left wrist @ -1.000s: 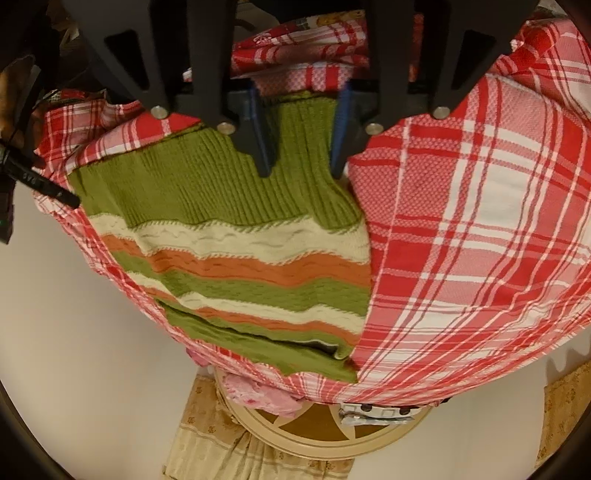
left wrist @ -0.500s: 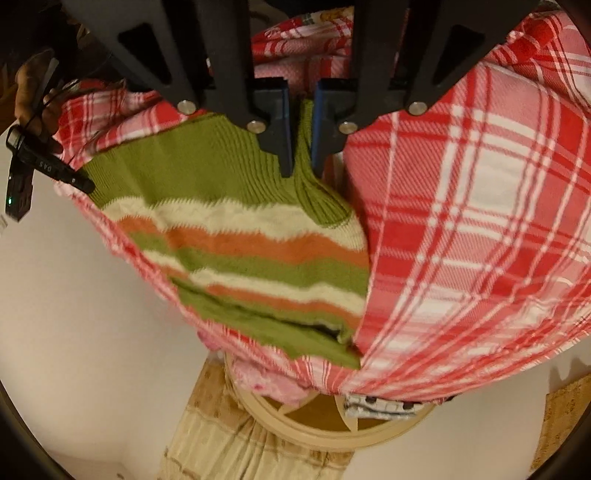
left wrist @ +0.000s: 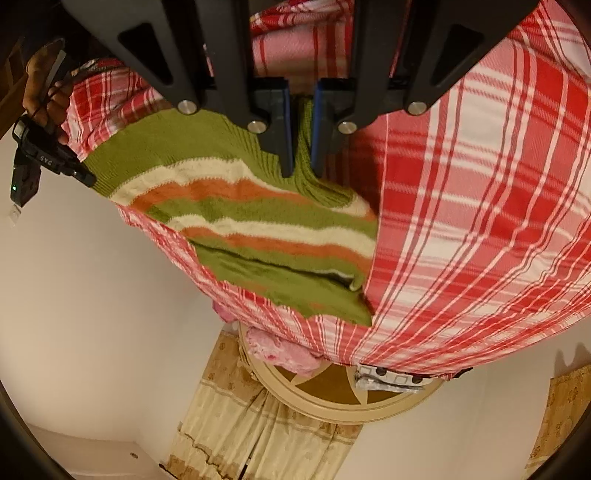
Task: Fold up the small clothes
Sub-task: 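Lift the hem with the left gripper toward the collar while the right gripper grasps the hem too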
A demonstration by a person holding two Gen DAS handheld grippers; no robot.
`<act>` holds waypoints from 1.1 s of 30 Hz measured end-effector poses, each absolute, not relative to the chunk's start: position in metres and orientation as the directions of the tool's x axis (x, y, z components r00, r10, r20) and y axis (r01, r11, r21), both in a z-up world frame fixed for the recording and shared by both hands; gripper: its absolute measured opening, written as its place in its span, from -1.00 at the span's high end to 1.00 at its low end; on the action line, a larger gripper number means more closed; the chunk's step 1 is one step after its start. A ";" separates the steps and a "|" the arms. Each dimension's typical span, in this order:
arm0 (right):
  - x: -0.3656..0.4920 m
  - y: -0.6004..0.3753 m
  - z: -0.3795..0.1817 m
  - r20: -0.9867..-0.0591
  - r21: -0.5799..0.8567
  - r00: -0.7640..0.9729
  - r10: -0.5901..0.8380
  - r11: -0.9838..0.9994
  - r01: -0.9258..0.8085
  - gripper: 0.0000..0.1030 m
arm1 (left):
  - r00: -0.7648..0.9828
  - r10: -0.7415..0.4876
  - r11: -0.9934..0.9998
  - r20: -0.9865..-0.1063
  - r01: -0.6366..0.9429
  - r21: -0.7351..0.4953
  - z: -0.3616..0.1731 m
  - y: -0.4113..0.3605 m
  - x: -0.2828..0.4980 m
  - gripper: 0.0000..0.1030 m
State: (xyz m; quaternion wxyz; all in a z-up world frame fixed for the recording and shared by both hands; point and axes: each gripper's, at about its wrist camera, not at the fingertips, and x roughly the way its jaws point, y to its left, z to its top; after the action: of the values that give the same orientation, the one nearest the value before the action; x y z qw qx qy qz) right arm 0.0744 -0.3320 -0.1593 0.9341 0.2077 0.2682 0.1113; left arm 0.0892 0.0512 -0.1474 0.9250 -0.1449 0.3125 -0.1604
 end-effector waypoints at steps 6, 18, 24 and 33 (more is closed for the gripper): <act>0.088 -0.328 -0.137 -0.428 0.440 0.854 0.296 0.894 -0.089 0.89 | 0.762 -0.403 0.899 -0.507 0.224 -0.377 -0.134 0.051 0.113 0.84; 0.157 -0.325 -0.090 -0.391 0.444 0.869 0.304 0.889 -0.111 0.90 | 0.781 -0.409 0.887 -0.473 0.218 -0.407 -0.103 0.059 0.170 0.84; 0.194 -0.325 -0.075 -0.388 0.445 0.869 0.306 0.888 -0.114 0.92 | 0.797 -0.393 0.892 -0.458 0.210 -0.400 -0.084 0.062 0.205 0.84; 0.260 -0.334 -0.069 -0.421 0.452 0.859 0.293 0.888 -0.082 0.93 | 0.803 -0.395 0.887 -0.446 0.207 -0.412 -0.064 0.059 0.270 0.84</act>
State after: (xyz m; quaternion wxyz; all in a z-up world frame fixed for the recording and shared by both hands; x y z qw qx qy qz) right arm 0.2597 -0.3338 -0.0685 0.9399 0.2141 0.2465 0.0998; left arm 0.2696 0.0594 -0.0638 0.9333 -0.1743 0.2693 -0.1614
